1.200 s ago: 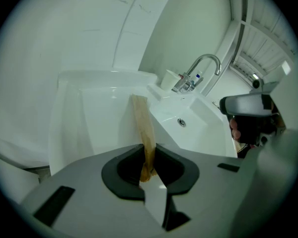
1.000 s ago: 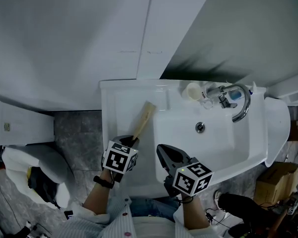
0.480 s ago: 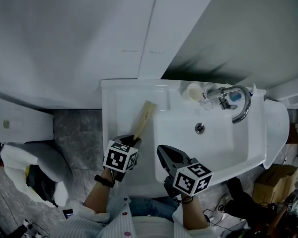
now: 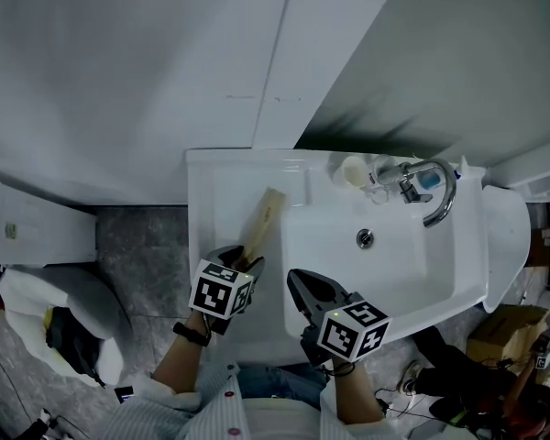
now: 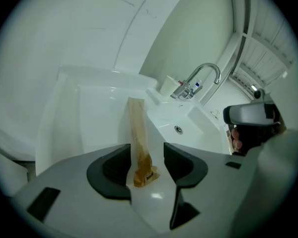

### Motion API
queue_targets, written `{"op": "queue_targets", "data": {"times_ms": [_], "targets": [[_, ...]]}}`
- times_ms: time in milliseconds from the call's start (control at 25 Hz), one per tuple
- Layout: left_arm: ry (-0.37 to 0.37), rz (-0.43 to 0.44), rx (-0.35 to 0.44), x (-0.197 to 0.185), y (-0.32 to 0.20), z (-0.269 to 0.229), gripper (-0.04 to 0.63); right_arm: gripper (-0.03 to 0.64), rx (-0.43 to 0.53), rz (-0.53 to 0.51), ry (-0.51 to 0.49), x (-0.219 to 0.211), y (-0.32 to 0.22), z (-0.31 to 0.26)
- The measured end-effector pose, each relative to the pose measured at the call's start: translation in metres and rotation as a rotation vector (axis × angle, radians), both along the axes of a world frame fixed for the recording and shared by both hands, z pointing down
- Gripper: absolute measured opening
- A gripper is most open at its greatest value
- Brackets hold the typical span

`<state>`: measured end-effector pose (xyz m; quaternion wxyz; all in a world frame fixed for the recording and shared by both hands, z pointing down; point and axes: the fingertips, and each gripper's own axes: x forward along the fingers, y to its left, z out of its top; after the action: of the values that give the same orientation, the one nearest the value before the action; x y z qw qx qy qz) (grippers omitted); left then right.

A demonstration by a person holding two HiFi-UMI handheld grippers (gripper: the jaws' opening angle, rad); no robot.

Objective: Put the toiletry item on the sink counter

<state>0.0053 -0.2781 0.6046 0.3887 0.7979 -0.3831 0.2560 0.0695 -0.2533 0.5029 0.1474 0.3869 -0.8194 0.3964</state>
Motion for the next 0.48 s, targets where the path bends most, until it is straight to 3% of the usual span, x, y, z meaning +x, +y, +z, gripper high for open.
{"op": "queue_targets", "data": {"times_ms": [480], "targets": [[-0.014, -0.009, 0.055, -0.010, 0.006, -0.018, 0.215, 0.010, 0.027, 0.002, 0.015, -0.001, 0.010, -0.009]]}}
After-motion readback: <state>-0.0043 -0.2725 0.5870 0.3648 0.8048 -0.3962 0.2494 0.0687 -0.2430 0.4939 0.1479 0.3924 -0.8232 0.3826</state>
